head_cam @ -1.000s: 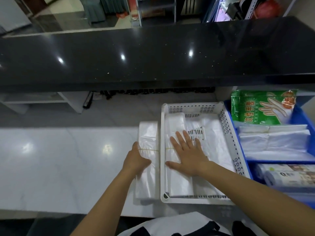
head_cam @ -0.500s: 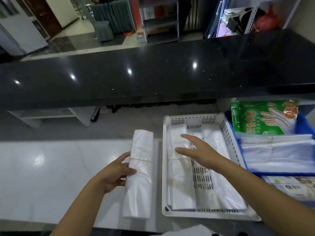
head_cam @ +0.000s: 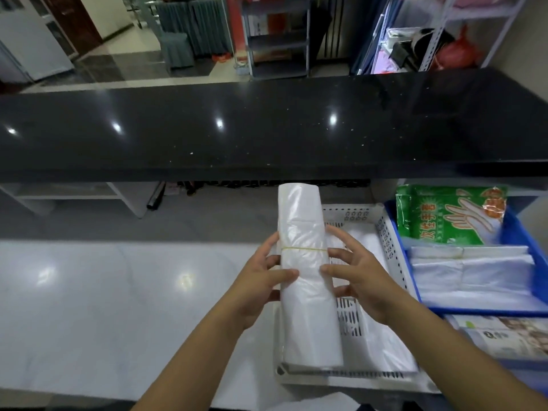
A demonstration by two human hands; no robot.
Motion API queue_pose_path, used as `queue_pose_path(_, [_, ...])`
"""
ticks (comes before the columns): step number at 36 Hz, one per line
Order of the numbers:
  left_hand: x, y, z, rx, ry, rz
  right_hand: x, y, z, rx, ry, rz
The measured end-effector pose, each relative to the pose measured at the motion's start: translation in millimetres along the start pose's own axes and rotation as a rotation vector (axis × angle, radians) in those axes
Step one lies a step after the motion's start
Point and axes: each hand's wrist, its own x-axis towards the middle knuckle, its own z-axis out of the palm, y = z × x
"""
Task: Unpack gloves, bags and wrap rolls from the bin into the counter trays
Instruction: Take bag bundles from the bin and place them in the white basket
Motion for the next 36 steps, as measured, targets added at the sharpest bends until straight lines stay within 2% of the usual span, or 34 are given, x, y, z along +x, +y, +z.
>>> queue_pose_path(5, [1,-2,6,0.069,-0.146,-0.04,-14,15,-25,0.055,-0.004,0.049])
queue_pose_path(7, [3,-2,3,0.097,-0.158,-0.038,-17,18,-33,0.077,-0.009,0.065])
queue_pose_path(9, [8,-3,-3,0.157,-0.086,0.004,-17,19,-38,0.096,-0.006,0.076])
queue_pose_path(12, [18,-10,-16,0.283,0.126,0.061,-11,19,-39,0.102,0.034,0.084])
queue_pose_path(14, [24,-18,-24,0.274,0.203,0.003,-4,20,-35,0.095,0.074,0.101])
queue_pose_path(16, [27,-26,-29,0.203,0.189,-0.097,4,21,-27,0.086,0.102,0.12])
queue_pose_path(18, [29,-35,-29,0.149,0.099,-0.154,11,24,-16,0.04,0.109,0.151])
queue_pose_path(20, [27,-42,-27,0.162,0.042,-0.162,13,30,-4,-0.152,0.096,0.177])
queue_pose_path(23, [25,-48,-29,0.174,0.03,-0.153,12,41,9,-0.721,0.107,0.12])
queue_pose_path(25, [24,-50,-31,0.17,0.023,-0.149,11,48,15,-1.003,0.099,0.07])
queue_pose_path(32, [24,-51,-36,0.128,0.005,-0.145,14,42,22,-1.367,-0.016,0.046])
queue_pose_path(36, [24,-52,-40,0.111,-0.028,-0.145,23,35,19,-1.494,-0.165,0.093])
